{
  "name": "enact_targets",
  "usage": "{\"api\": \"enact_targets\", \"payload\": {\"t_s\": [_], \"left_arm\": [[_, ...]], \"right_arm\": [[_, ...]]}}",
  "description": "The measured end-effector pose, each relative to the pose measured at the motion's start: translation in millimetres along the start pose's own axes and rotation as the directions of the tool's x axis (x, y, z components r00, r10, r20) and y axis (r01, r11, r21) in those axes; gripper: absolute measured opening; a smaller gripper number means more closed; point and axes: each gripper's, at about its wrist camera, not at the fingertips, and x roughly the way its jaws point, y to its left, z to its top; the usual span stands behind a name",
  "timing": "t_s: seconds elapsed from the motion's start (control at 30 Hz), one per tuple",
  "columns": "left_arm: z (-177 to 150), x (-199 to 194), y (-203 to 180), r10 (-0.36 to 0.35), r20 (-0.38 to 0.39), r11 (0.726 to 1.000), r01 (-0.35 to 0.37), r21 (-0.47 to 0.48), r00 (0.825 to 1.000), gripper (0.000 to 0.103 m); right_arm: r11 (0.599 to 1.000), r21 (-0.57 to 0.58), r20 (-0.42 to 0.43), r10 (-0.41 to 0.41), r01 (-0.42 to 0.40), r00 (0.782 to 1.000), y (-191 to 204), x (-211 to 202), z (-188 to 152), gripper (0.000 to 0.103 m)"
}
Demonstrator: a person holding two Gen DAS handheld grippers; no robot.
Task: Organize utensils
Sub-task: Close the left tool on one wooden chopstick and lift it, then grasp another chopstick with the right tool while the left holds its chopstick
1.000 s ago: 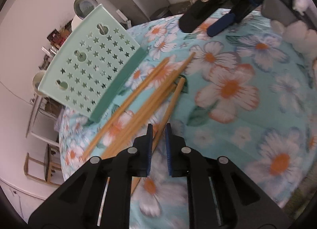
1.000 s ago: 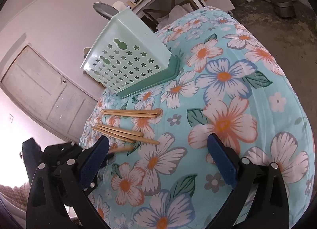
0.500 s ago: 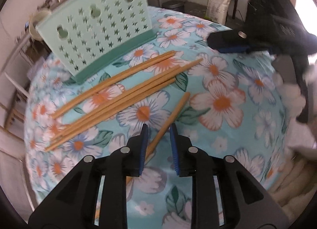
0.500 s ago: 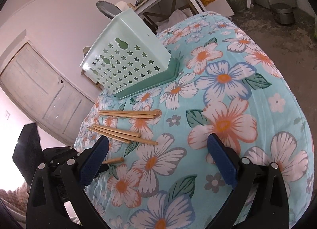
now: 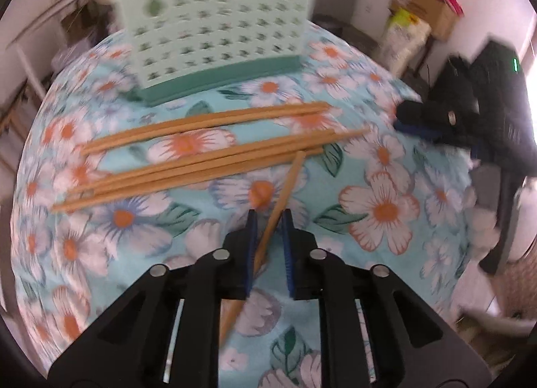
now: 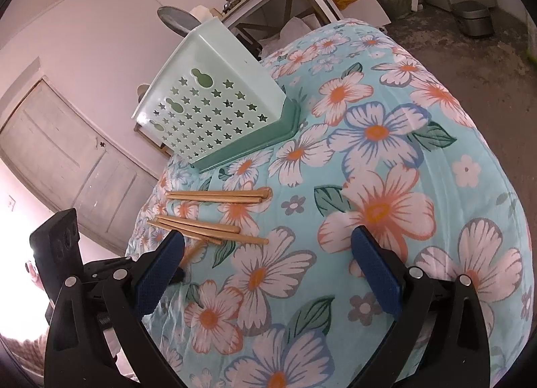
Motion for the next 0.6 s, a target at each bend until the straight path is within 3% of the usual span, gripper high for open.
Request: {"api": "enact_targets", "payload": {"t_s": [0.1,0.2,0.33,0.47,0.53,0.6], "left_arm": [[-5,-18,24,-0.026,0.059,0.991,0.033,-0.132,0.998,0.006],[-10,-34,51,-0.057,0.13,0.955,0.092,-0.282,0.99,0.005],[-27,-52,93,-0.063,0.236,0.866,0.171,-0.47,0.97,0.005],[-51,-62,128,-0.06,0.301,0.774,0.235,-0.587,0.952,0.005],[-60,-66,142,-0.05,0.321,0.743,0.25,-0.621,0.946,0.005],[-66,-68,152,-0.028,0.331,0.729,0.246,-0.638,0.943,0.005]], "right_arm": [[1.0,-0.01,-0.006,-0.008,0.008,1.0,1,1,0,0.097],[1.0,-0.011,-0.003,-0.013,0.013,1.0,2,1,0,0.097],[1.0,-0.018,-0.019,-0.011,0.011,1.0,2,2,1,0.097],[0.998,-0.043,-0.05,-0.043,0.041,0.998,7,5,3,0.095],[0.99,-0.09,-0.062,-0.114,0.108,0.992,17,7,4,0.084],[0.974,-0.163,-0.063,-0.168,0.156,0.984,33,8,4,0.069]]}}
